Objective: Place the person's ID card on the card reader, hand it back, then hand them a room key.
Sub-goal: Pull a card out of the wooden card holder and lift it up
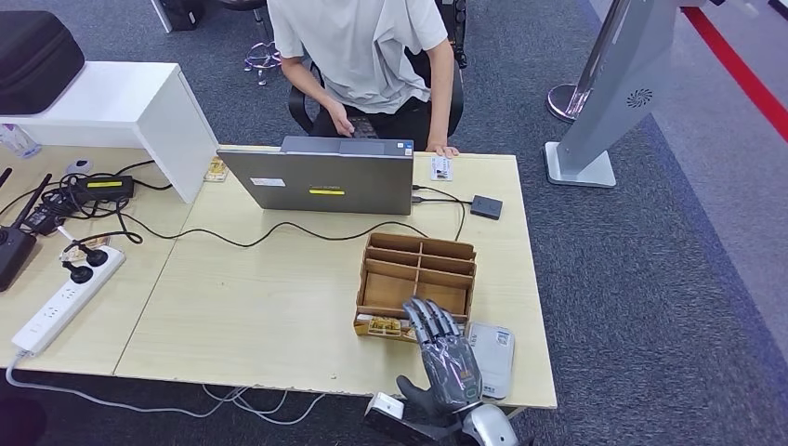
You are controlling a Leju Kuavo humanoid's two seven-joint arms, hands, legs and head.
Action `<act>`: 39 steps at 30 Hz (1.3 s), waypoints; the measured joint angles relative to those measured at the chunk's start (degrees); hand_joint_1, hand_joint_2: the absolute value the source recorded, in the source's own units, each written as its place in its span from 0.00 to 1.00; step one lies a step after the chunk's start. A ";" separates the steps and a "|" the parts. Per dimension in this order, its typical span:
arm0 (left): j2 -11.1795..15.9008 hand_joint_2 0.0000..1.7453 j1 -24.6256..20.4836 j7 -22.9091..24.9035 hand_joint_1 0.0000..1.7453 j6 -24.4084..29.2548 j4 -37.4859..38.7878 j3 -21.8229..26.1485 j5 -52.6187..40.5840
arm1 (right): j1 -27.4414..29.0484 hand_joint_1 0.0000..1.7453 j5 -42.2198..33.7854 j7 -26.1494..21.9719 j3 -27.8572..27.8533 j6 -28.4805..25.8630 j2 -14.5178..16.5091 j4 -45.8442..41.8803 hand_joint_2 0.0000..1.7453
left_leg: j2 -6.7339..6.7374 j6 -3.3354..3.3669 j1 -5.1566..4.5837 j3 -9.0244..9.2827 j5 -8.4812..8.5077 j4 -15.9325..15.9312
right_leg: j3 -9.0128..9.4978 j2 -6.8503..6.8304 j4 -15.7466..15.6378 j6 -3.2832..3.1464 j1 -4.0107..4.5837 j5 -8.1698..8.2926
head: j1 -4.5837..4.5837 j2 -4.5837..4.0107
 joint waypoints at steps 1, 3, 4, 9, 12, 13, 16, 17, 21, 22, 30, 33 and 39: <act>0.00 1.00 0.00 -0.01 0.00 -0.04 0.00 0.00 -0.02 | 0.00 0.00 -0.08 0.05 0.00 0.19 0.00 0.00 1.00 | 0.00 0.00 0.00 0.00 0.00 0.00 | 0.00 0.00 0.00 0.00 0.00 0.00 | 0.00 0.00; 0.00 1.00 0.00 -0.01 0.00 -0.12 0.00 0.00 -0.05 | 0.00 0.00 -0.15 0.11 0.00 0.33 0.00 0.00 1.00 | 0.00 0.00 0.00 0.00 0.00 0.00 | 0.00 0.00 0.00 0.00 0.00 0.00 | 0.00 0.00; 0.00 1.00 0.00 -0.01 0.00 -0.15 0.00 0.00 -0.06 | 0.00 0.00 -0.15 0.13 -0.01 0.34 0.00 0.00 1.00 | 0.00 0.00 0.00 0.00 0.00 0.00 | 0.00 0.00 0.00 0.00 0.00 0.00 | 0.01 0.00; 0.00 1.00 0.00 0.00 0.00 -0.16 0.00 0.00 -0.08 | 0.00 0.00 -0.25 0.13 -0.01 0.41 0.00 0.00 1.00 | 0.00 0.00 0.00 0.00 0.00 0.00 | 0.00 0.00 0.00 0.00 0.00 0.00 | 0.00 0.00; 0.00 1.00 0.00 0.00 0.00 -0.16 0.00 0.00 -0.08 | 0.00 0.00 -0.27 0.13 -0.01 0.42 0.00 0.00 1.00 | 0.00 0.00 0.00 0.00 0.00 0.00 | 0.00 0.00 0.00 0.00 0.00 0.00 | 0.01 0.00; 0.00 1.00 0.00 0.00 0.00 -0.16 0.00 0.00 -0.09 | 0.00 0.00 -0.27 0.14 -0.02 0.42 0.00 0.00 1.00 | 0.00 0.00 0.00 0.00 0.00 0.00 | 0.00 0.00 0.00 0.00 0.00 0.00 | 0.01 0.00; 0.00 1.00 0.00 -0.01 0.00 -0.16 0.00 0.00 -0.17 | 0.00 0.00 -0.19 0.28 -0.02 0.42 0.00 0.03 1.00 | 0.00 0.00 0.00 0.00 0.00 0.00 | 0.00 0.00 0.00 0.00 0.00 0.00 | 0.00 0.00; 0.00 1.00 0.00 -0.01 0.00 -0.16 0.00 0.00 -0.22 | 0.00 0.00 -0.08 0.37 -0.02 0.41 0.00 0.08 1.00 | 0.00 0.00 0.00 0.00 0.00 0.00 | 0.00 0.00 0.00 0.00 0.00 0.00 | 0.00 0.00; 0.00 1.00 0.00 -0.01 0.00 -0.15 0.00 0.00 -0.29 | 0.05 0.00 0.44 0.80 -0.13 0.24 0.00 0.30 1.00 | 0.00 0.00 0.00 0.00 0.00 0.00 | 0.00 0.00 0.00 0.00 0.00 0.00 | 0.00 0.01; 0.00 1.00 0.00 0.00 0.00 -0.14 0.00 0.00 -0.30 | 0.08 0.00 0.49 0.90 -0.23 0.21 0.00 0.29 1.00 | 0.00 0.00 0.00 0.00 0.00 0.00 | 0.00 0.00 0.00 0.00 0.00 0.00 | 0.00 0.01; 0.00 1.00 0.00 -0.02 0.00 0.10 0.00 0.05 -0.44 | 0.93 0.00 1.02 1.68 -1.44 0.23 0.00 -1.03 1.00 | 0.00 0.00 0.00 0.00 0.00 0.00 | -0.01 0.00 0.00 0.00 0.00 0.00 | 0.01 0.00; 0.00 1.00 0.00 -0.02 0.00 0.16 0.00 0.09 -0.45 | 1.18 0.00 1.10 1.99 -1.77 0.22 0.00 -1.17 1.00 | 0.00 0.00 0.00 0.00 0.00 0.00 | -0.01 0.00 0.00 0.00 0.00 0.00 | 0.00 0.00; 0.00 1.00 0.00 -0.02 0.00 0.21 0.00 0.13 -0.46 | 1.64 0.00 1.10 2.10 -2.41 0.21 0.00 -1.45 1.00 | 0.00 0.00 0.00 0.00 0.00 0.00 | -0.01 0.00 0.00 0.00 0.00 0.00 | 0.00 0.00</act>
